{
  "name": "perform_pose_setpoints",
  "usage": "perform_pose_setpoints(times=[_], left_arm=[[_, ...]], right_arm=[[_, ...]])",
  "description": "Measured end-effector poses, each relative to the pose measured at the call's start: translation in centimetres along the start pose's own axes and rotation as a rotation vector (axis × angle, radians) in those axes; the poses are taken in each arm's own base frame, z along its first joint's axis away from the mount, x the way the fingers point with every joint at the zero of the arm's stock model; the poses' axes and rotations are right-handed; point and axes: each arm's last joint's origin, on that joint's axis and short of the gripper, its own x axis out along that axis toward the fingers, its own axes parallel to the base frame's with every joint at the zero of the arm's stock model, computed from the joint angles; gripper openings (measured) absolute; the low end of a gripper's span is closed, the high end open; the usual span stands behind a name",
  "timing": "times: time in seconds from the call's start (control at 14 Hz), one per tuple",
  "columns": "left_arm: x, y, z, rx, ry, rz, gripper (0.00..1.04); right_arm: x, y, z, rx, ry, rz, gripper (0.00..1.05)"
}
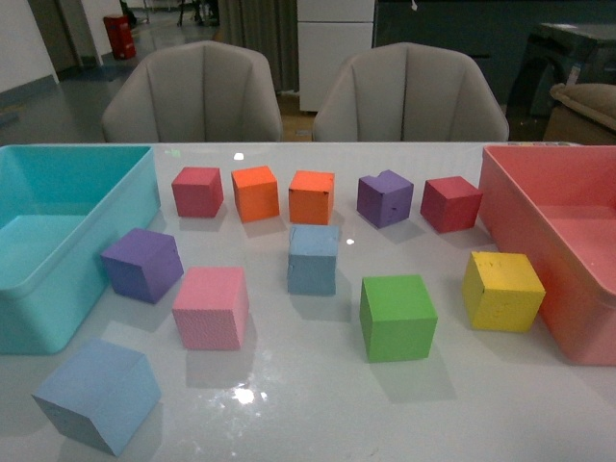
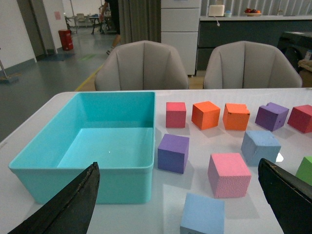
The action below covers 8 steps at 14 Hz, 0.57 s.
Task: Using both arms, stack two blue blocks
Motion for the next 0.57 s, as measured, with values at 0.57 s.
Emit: perform_pose_setpoints(times=[0.57], left_arm=[[0.0,0.0,0.0,0.0,0.0,0.0,0.98]], right_arm=[[-0.93,0.0,-0.74,0.0,0.006,0.0,0.02]])
